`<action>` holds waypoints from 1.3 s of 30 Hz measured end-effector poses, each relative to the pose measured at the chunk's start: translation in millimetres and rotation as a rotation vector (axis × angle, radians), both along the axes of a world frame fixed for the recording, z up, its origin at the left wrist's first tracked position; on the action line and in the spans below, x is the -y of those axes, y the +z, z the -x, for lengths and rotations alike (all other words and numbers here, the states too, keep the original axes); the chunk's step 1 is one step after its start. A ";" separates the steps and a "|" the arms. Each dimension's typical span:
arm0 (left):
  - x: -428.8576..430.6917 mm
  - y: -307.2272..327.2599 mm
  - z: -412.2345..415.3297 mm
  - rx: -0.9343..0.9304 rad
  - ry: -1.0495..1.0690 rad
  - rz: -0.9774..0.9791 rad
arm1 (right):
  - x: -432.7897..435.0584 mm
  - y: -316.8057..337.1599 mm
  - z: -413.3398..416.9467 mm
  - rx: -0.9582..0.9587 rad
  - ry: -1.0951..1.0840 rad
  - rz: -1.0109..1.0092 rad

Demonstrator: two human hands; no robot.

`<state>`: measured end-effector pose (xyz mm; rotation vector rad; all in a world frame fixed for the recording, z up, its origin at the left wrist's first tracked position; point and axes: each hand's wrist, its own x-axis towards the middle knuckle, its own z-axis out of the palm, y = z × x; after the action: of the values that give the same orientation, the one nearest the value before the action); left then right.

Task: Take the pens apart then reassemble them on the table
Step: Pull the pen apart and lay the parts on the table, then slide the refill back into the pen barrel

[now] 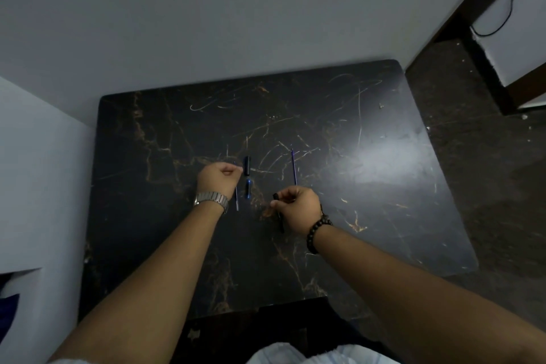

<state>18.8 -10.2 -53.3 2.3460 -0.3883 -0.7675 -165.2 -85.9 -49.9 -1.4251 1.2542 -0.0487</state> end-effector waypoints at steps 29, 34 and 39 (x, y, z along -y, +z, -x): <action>-45.6 -10.9 86.2 -0.192 -0.026 0.002 | 71.1 1.0 -50.8 -0.604 0.384 0.444; -42.3 -7.2 83.4 -0.182 -0.047 0.003 | 67.8 2.4 -57.0 -0.606 0.465 0.447; -39.2 -3.8 80.6 -0.138 -0.067 0.022 | 73.9 -1.4 -55.8 -0.369 0.271 0.241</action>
<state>-61.8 29.0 -57.1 2.2536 -0.4152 -0.9456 -109.4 -159.8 -51.3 -1.8641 1.3724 0.2667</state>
